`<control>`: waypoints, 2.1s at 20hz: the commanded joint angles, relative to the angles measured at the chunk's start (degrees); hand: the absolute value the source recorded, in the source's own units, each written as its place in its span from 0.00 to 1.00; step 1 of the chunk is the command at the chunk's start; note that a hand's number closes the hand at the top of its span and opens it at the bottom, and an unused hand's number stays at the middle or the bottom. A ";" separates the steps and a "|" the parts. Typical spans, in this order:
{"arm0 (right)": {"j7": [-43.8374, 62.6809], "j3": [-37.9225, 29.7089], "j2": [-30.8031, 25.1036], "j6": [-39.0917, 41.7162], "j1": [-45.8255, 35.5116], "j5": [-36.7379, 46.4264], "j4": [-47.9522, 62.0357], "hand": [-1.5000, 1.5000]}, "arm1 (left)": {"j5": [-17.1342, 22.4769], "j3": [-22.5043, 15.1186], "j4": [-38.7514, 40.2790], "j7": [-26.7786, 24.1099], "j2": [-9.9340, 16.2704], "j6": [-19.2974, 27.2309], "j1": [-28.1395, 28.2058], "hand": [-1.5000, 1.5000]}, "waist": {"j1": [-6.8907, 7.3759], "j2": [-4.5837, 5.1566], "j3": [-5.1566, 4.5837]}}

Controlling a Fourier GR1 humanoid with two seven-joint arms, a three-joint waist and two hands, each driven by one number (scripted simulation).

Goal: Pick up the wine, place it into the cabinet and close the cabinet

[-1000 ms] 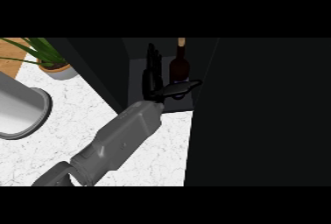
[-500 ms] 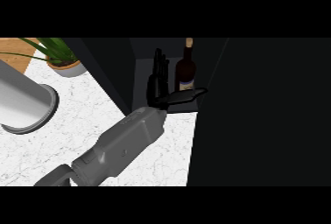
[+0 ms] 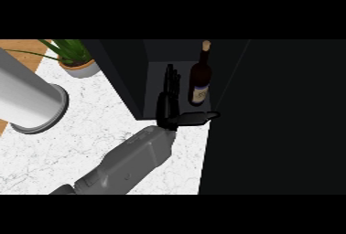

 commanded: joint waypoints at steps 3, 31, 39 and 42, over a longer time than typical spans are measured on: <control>0.51 2.85 0.79 -0.24 4.38 1.94 -3.22 0.00 | -6.48 3.54 -3.63 -0.25 0.71 0.54 3.26 0.00 | 0.83 -0.22 0.00; -4.74 2.77 -7.32 14.70 10.08 -5.03 -3.38 1.00 | -25.21 1.61 -60.26 12.27 33.73 -5.56 33.97 1.00 | 1.37 -0.33 0.05; 7.69 12.80 -4.08 9.55 8.45 -9.06 -11.94 1.00 | -24.71 7.19 -67.83 8.72 44.73 -11.92 46.68 1.00 | 1.76 -0.54 -0.05; 7.97 21.45 -1.13 8.49 6.35 -2.79 -10.03 1.00 | -22.81 9.92 -69.16 7.82 49.03 -16.11 51.17 1.00 | 2.27 -0.61 -0.12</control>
